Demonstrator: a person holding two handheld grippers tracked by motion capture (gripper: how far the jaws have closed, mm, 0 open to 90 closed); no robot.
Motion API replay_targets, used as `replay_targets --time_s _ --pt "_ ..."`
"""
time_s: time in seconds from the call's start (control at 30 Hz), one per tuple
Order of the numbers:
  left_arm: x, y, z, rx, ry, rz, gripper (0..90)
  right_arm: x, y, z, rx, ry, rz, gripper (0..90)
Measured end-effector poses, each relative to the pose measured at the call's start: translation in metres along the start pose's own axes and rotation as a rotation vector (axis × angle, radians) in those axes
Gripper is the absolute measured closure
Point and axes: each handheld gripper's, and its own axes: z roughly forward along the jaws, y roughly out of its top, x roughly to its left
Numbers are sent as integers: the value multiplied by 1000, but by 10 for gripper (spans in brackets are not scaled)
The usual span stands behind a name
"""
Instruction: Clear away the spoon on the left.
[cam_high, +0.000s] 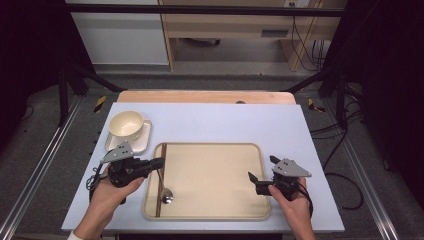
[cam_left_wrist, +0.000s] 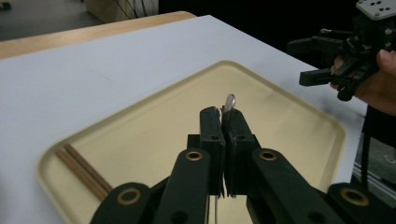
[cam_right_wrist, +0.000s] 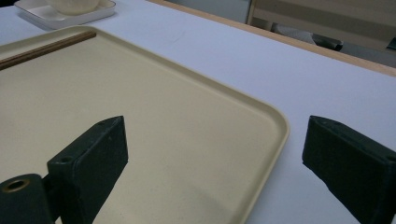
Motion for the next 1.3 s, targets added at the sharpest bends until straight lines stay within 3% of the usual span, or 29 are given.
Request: replay_targets --time_s 0.13,0.33,0.9,1.1,1.23,1.3 --pt "-1 4 10 7 -26 5 890 -1 -1 1 7 3 4 73" --pt "16 5 25 32 -69 -16 883 -1 -1 0 7 3 5 74" --pt "50 -5 68 188 -20 -14 775 1 -4 5 20 16 6 73" --pt "57 -10 78 222 -6 -5 753 1 -4 5 24 19 9 73" --pt "59 -13 79 219 2 -27 747 1 -5 5 27 21 10 73" --pt "59 -15 80 225 27 -20 733 1 -5 5 27 22 11 73"
